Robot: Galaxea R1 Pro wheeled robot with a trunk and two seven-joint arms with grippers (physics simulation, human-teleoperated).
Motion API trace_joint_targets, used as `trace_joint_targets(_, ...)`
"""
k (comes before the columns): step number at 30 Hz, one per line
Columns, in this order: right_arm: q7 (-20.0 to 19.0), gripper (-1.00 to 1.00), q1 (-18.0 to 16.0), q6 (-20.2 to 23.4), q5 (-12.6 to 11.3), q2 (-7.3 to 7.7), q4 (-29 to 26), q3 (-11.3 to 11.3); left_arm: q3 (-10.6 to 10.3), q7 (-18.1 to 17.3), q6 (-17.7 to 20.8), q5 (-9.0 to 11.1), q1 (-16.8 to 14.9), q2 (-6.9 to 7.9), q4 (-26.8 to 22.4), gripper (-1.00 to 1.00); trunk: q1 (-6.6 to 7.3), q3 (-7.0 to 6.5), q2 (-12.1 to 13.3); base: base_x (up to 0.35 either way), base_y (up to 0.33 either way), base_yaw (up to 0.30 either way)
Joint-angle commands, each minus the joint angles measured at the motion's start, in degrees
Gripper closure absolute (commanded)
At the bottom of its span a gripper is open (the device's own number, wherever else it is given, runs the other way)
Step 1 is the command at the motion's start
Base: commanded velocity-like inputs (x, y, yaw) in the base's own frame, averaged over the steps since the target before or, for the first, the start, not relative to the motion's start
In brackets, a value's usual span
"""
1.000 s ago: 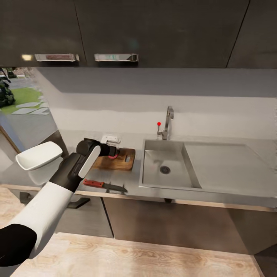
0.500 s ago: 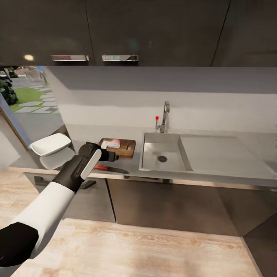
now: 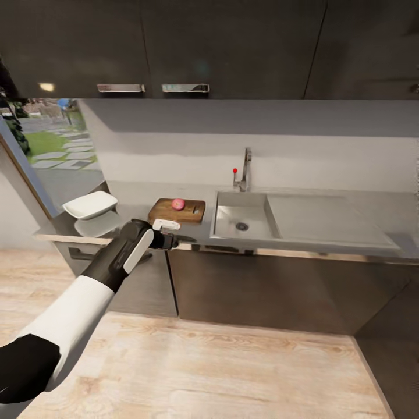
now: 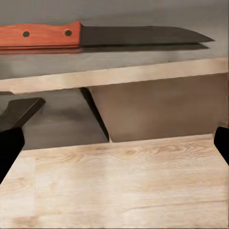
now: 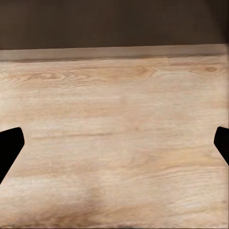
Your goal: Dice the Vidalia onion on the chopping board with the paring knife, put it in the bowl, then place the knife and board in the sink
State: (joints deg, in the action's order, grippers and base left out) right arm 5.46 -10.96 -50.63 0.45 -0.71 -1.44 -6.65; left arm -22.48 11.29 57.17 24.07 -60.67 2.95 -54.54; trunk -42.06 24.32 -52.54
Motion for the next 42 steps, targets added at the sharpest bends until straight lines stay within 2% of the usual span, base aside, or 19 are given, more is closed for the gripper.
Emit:
trace_joint_targets(1, 0.08, -1.00, -0.03, -0.17, 0.07, -0.02, 0.00, -0.23, -0.24, 0.50, 0.10, 0.62, -0.06, 0.07, 0.38, -1.00, 0.03, 0.06, -0.06, -0.335, 0.000, 0.000)
trace_joint_targets(4, 0.08, -1.00, -0.03, -0.17, 0.07, -0.04, -0.01, -0.25, -0.27, 0.27, -0.38, 0.67, -0.06, 0.01, 2.71, -1.00, 0.03, 0.06, -0.06, -0.335, 0.000, 0.000)
trace_joint_targets(7, 0.08, -1.00, -0.03, -0.17, 0.07, -0.01, 0.00, -0.27, -0.32, 0.07, -4.49, 0.76, -0.06, -0.27, 7.31, -1.00, 0.03, 0.06, -0.06, -0.335, 0.000, 0.000)
trace_joint_targets(9, 0.08, -1.00, -0.03, -0.17, 0.07, 0.00, -0.01, -0.29, -0.35, -0.10, -10.11, 0.77, -0.06, -1.10, 12.79, -1.00, 0.03, 0.06, -0.06, -0.300, 0.000, 0.000)
trace_joint_targets(10, 0.08, -1.00, -0.03, -0.17, 0.07, 0.01, -0.04, -0.29, -0.40, -0.57, -17.20, 0.75, -0.06, -2.34, 20.57, -1.00, 0.03, 0.06, -0.06, -0.088, 0.000, 0.000)
trace_joint_targets(14, 0.08, -1.00, -0.03, -0.17, 0.07, 0.01, -0.05, -0.29, -0.50, -2.01, -23.37, 0.73, -0.06, -3.27, 27.79, -1.00, 0.03, 0.06, -0.06, -0.045, 0.000, 0.000)
trace_joint_targets(16, 0.08, -1.00, -0.03, -0.17, 0.07, 0.01, -0.05, -0.29, -0.70, -3.82, -28.54, 0.70, -0.06, -3.89, 33.66, -1.00, 0.03, 0.06, -0.06, -0.015, 0.000, 0.000)
trace_joint_targets(17, 0.08, -1.00, -0.03, -0.29, 0.07, 0.01, -0.05, -0.29, -0.89, -6.45, -36.74, 0.62, -0.06, -4.80, 42.07, -1.00, 0.03, 0.06, -0.06, -0.004, 0.000, 0.000)
trace_joint_targets(18, 0.08, -1.00, -0.03, -0.35, 0.07, 0.01, -0.05, -0.28, -0.91, -6.94, -38.61, 0.61, -0.06, -5.01, 44.00, -1.00, 0.03, 0.06, -0.06, -0.003, 0.000, 0.000)
trace_joint_targets(19, 0.06, -1.00, -0.03, -0.52, 0.07, 0.01, -0.05, -0.24, -0.95, -8.38, -44.44, 0.56, -0.06, -5.70, 49.88, -1.00, 0.03, 0.06, -0.06, -0.002, 0.000, 0.000)
trace_joint_targets(22, 0.01, -1.00, -0.03, -0.58, 0.07, 0.01, -0.05, -0.22, -0.97, -10.32, -51.28, 0.46, 0.05, -6.67, 56.13, -1.00, 0.03, 0.06, -0.06, 0.000, 0.000, 0.000)
trace_joint_targets(27, -0.01, -1.00, -0.03, -0.55, 0.07, 0.01, -0.05, -0.21, -0.98, -11.11, -54.28, 0.38, 1.42, -6.86, 58.47, -1.00, 0.03, 0.06, -0.06, 0.000, 0.000, 0.000)
trace_joint_targets(30, -0.01, -1.00, -0.03, -0.49, 0.12, 0.22, -0.20, -0.28, -0.99, -11.24, -55.60, 0.33, 4.34, -6.13, 58.94, -1.00, 0.03, 0.06, -0.06, 0.000, 0.000, 0.000)
trace_joint_targets(32, -0.01, -1.00, -0.03, -0.47, 0.14, 0.29, -0.43, -0.33, -0.99, -11.27, -58.38, 0.35, 6.15, -5.68, 59.04, -1.00, 0.03, 0.06, -0.06, 0.000, 0.000, 0.000)
trace_joint_targets(35, -0.01, -1.00, -0.03, -0.40, 0.20, 0.33, -1.54, -0.36, -0.99, -11.12, -67.44, 0.36, 9.27, -5.37, 59.13, -1.00, 0.03, 0.06, -0.06, 0.000, 0.000, 0.000)
trace_joint_targets(36, -0.01, -1.00, -0.03, -0.30, 0.22, 0.34, -2.31, -0.37, -0.99, -11.00, -72.88, 0.36, 11.08, -5.29, 59.19, -1.00, 0.03, 0.06, -0.06, 0.000, 0.000, 0.000)
trace_joint_targets(37, -0.01, -1.00, -0.03, -0.25, 0.22, 0.34, -2.75, -0.37, -0.99, -10.96, -75.45, 0.36, 12.02, -5.26, 59.21, -1.00, 0.03, 0.06, -0.06, 0.000, 0.000, 0.000)
trace_joint_targets(38, 0.02, -1.00, -0.03, -0.19, 0.23, 0.35, -3.80, -0.38, -0.99, -10.89, -80.02, 0.36, 13.84, -5.19, 59.23, -1.00, 0.03, 0.06, -0.06, 0.000, 0.000, 0.000)
trace_joint_targets(42, 0.16, -1.00, -0.03, 0.99, 0.30, 0.36, -7.40, -0.37, -0.99, -10.79, -88.89, 0.36, 16.92, -5.16, 59.27, -1.00, 0.03, 0.06, -0.06, 0.000, 0.000, 0.000)
